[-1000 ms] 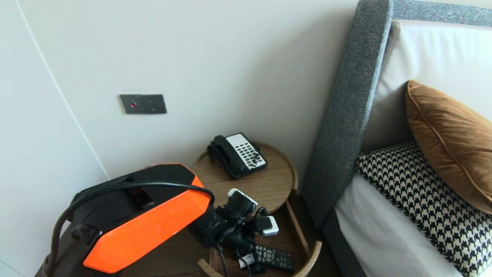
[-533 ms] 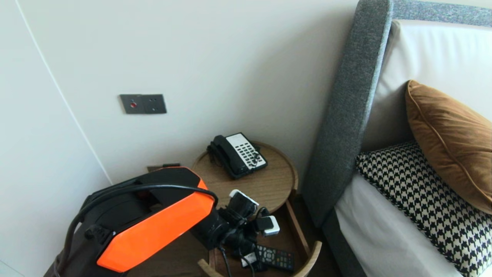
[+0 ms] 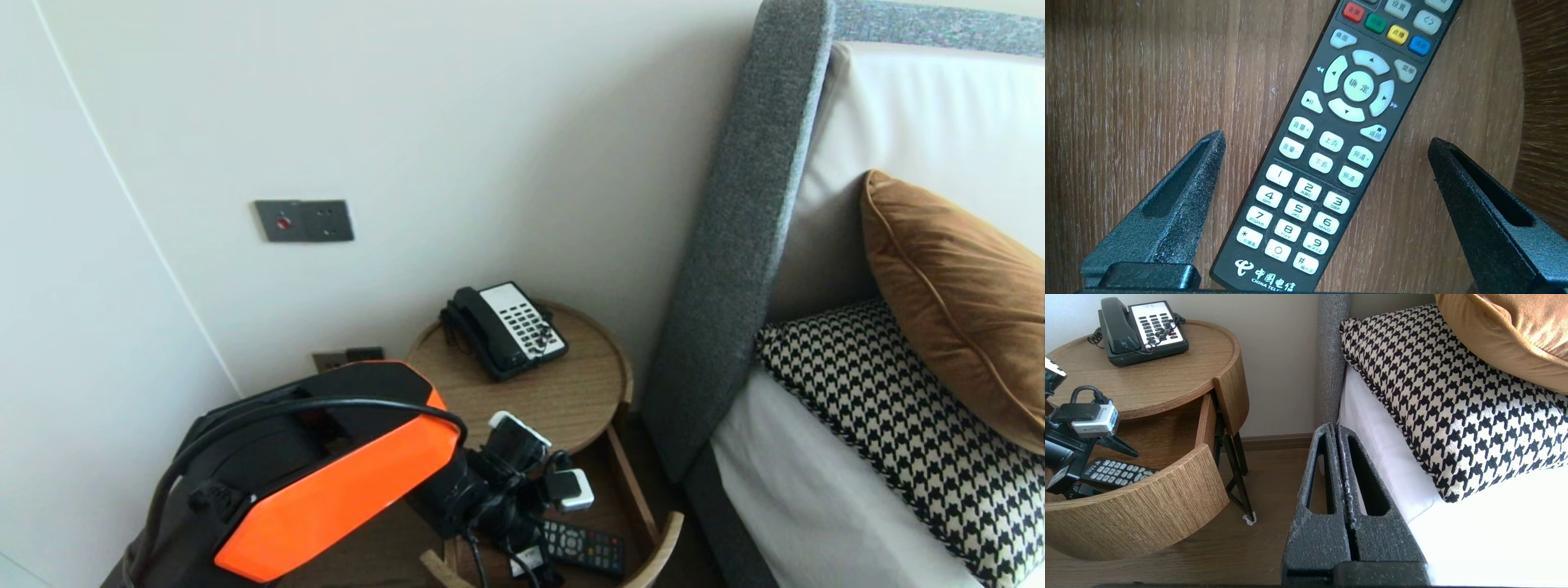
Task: Take the remote control out of the drawer one by one and place them on the table
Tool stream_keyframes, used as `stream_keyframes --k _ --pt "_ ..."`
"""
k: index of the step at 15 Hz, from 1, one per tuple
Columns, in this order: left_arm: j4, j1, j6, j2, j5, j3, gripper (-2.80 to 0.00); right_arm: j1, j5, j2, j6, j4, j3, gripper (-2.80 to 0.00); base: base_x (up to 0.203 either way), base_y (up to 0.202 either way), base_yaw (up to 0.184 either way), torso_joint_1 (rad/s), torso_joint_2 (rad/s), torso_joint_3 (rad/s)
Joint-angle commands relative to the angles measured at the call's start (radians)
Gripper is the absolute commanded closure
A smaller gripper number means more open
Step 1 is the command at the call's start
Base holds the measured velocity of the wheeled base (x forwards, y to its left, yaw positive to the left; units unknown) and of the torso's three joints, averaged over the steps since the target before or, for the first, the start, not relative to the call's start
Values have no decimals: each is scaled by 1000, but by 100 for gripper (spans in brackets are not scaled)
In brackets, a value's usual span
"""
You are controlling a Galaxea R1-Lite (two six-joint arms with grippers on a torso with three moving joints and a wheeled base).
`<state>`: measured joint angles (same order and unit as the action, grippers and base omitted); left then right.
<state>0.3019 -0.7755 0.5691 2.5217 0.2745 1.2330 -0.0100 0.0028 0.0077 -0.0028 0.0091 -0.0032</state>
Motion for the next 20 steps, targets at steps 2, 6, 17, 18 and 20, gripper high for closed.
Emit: stream_keyframes --k 2,6,17,18,20 --pt "2 -1 3 8 2 -3 -280 0 0 0 0 0 0 0 0 0 0 0 0 0" --pt "-12 -1 3 11 2 -6 -280 -1 0 0 0 0 0 0 0 0 0 0 0 0" --pt "-12 -1 3 17 2 2 0 -1 0 0 0 0 0 0 0 0 0 0 0 0" --pt "-10 -1 3 17 2 -1 0 -1 0 0 0 0 0 0 0 0 0 0 0 0" --pt "-10 -1 1 17 2 -1 0 -1 0 2 0 0 0 0 0 0 0 0 0 0"
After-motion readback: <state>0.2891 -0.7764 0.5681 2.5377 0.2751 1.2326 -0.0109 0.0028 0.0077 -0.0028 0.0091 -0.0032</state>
